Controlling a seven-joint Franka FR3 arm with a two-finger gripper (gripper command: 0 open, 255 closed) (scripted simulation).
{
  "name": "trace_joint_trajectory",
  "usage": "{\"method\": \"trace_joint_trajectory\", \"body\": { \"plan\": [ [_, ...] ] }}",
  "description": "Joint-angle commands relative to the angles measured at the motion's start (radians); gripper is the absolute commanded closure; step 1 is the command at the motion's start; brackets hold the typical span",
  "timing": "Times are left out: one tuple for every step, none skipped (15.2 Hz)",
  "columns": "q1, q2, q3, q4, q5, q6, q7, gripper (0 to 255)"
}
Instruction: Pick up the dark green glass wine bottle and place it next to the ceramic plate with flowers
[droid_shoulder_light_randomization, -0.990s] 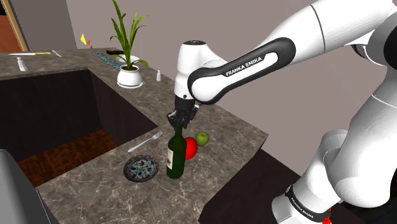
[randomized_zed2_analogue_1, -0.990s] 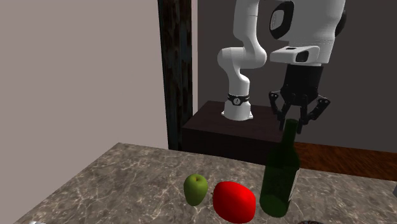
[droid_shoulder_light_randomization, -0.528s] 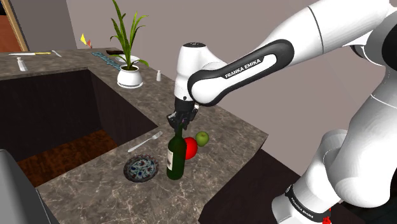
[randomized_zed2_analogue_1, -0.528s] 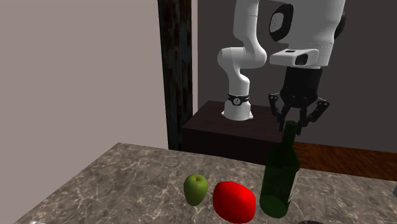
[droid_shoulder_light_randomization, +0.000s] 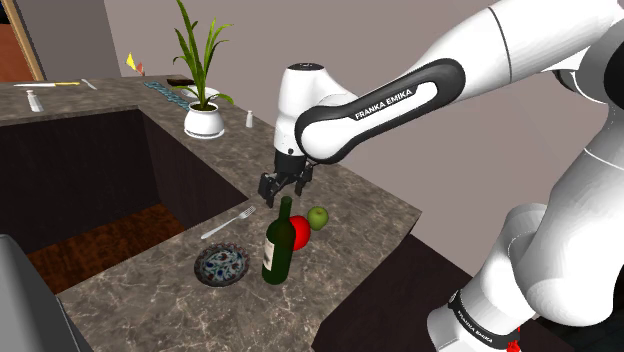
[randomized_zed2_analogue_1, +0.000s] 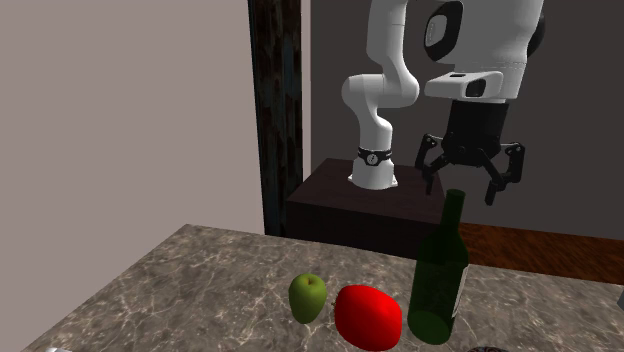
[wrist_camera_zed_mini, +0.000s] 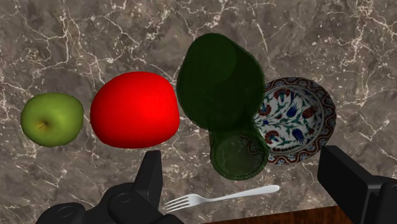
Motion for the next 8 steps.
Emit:
{"method": "trace_joint_trajectory", "body": {
  "plan": [
    [0.000, -0.031, 0.001, 0.017, 0.005, -0.048, -0.004, 0],
    [0.001, -0.049, 0.001, 0.032, 0.008, -0.081, -0.006, 0],
    [0.001, -0.062, 0.002, 0.045, 0.010, -0.107, -0.007, 0],
    [0.001, -0.062, 0.002, 0.045, 0.010, -0.107, -0.007, 0],
    [0.001, -0.062, 0.002, 0.045, 0.010, -0.107, -0.007, 0],
    [0.001, -0.062, 0.002, 0.045, 0.010, -0.107, -0.007, 0],
    [0.001, -0.062, 0.002, 0.045, 0.010, -0.107, -0.007, 0],
    [0.001, -0.062, 0.002, 0.045, 0.010, -0.107, -0.007, 0]
  ]
}}
